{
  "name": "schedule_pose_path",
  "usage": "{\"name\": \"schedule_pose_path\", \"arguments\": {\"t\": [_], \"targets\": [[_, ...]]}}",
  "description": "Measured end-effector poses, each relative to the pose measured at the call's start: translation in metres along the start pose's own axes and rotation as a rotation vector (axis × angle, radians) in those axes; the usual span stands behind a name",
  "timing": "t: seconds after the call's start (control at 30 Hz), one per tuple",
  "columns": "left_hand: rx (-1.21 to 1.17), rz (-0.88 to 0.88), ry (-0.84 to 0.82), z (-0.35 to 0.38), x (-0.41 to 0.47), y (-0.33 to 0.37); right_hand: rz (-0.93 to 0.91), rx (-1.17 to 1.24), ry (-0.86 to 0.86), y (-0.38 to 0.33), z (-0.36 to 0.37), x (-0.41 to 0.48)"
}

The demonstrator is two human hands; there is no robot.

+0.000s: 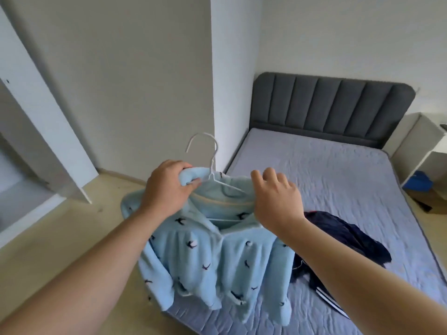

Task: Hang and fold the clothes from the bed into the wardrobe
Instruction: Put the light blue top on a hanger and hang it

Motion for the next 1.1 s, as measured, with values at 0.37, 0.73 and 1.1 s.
{"name": "schedule_pose_path", "arguments": {"t": [0.37,0.73,1.1], "targets": [[-0.135,-0.074,-0.056,-0.101,-0.034,-0.138,-0.077,0.278,-0.296,-0.181,-0.003,0.058],[0.139,-0.457,-0.209,-0.2,-0.046,-0.328,-0.219,0.329,-0.061,-0.36,0.011,0.13],[0.349,-0.257,-0.026,-0.226,0.006,-0.376,-0.462,0.403,-0.169,-0.465,0.033,0.234]]}}
Point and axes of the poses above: each hand's wrist, its own x-axis towards the middle knuckle, its own z-axis out of the palm, y = z × x, the point moved 4 cm from there along x, towards the middle knuckle, and after that the axes turned 4 degrees about -z, right-handed, at the moved point
